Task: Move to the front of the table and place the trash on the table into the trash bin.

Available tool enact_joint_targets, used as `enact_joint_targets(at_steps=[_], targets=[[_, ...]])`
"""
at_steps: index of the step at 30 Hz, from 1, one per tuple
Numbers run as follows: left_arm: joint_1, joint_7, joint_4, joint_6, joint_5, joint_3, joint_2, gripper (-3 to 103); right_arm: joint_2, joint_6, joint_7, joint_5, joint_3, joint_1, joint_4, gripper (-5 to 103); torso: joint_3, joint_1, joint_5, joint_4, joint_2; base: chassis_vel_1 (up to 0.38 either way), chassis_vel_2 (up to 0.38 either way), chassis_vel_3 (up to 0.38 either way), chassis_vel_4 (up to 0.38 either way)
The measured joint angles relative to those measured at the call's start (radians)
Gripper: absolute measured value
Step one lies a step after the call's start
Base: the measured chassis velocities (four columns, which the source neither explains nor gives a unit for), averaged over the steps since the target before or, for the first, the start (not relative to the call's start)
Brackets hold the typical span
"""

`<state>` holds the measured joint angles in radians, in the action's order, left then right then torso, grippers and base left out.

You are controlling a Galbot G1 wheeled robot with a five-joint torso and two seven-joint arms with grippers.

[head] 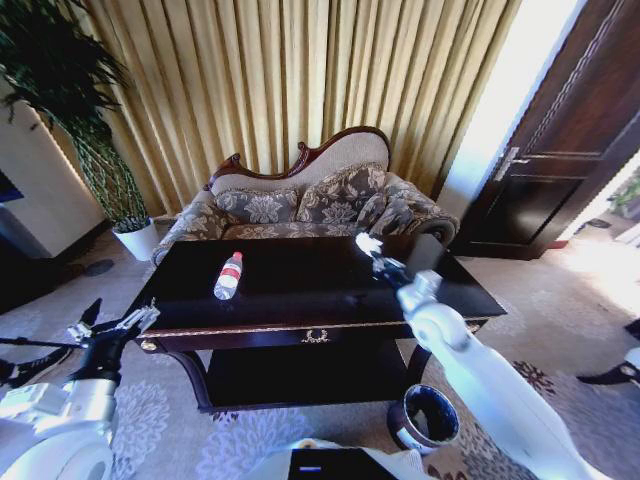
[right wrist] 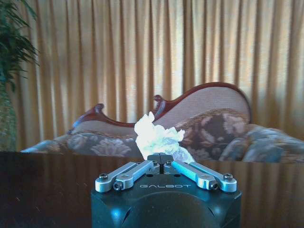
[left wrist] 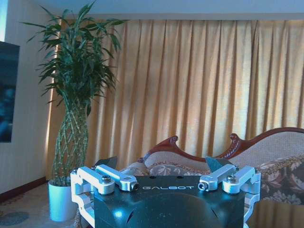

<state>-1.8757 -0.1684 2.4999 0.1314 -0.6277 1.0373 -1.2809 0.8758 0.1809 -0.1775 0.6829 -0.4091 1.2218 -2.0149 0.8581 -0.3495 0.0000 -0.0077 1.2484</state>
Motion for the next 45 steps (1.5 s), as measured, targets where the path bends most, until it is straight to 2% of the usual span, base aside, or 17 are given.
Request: enact_joint_targets(at_steps=[4,11,16,28,45], targets=[[0.005,0.006,0.000,0.001,-0.004,-0.006,0.007,100,0.002,-0.021,0.004,-0.022,-0.072,0.089,-0.048,0,0.000,0.000,-0.0002,0.0003,0.000,0.000,0.000,0.000,0.000],[0.007,0.008,0.000,0.018,-0.023,-0.012,0.030,100,0.053,-0.056,0.037,-0.053,-0.222,0.275,-0.127,0,0.000,0.000,-0.0002,0.0001,0.000,0.000,0.000,0.000,0.000],[0.006,0.009,0.000,0.026,-0.023,-0.004,0.049,100,0.079,-0.083,0.050,-0.074,-0.274,0.382,-0.170,0,0.000,0.000,-0.0001,0.0001,0.000,0.000,0.000,0.000,0.000],[0.001,0.008,0.000,0.039,-0.024,0.003,0.069,100,0.134,-0.115,0.052,-0.122,-0.292,0.461,-0.225,0,0.000,0.000,-0.0002,0.0002,0.000,0.018,-0.017,-0.020,0.022],[0.002,0.008,0.000,0.034,-0.023,0.002,0.060,100,0.157,-0.130,0.076,-0.144,-0.262,0.461,-0.186,0,0.000,0.000,-0.0001,0.0003,0.000,0.086,-0.090,-0.089,0.092]])
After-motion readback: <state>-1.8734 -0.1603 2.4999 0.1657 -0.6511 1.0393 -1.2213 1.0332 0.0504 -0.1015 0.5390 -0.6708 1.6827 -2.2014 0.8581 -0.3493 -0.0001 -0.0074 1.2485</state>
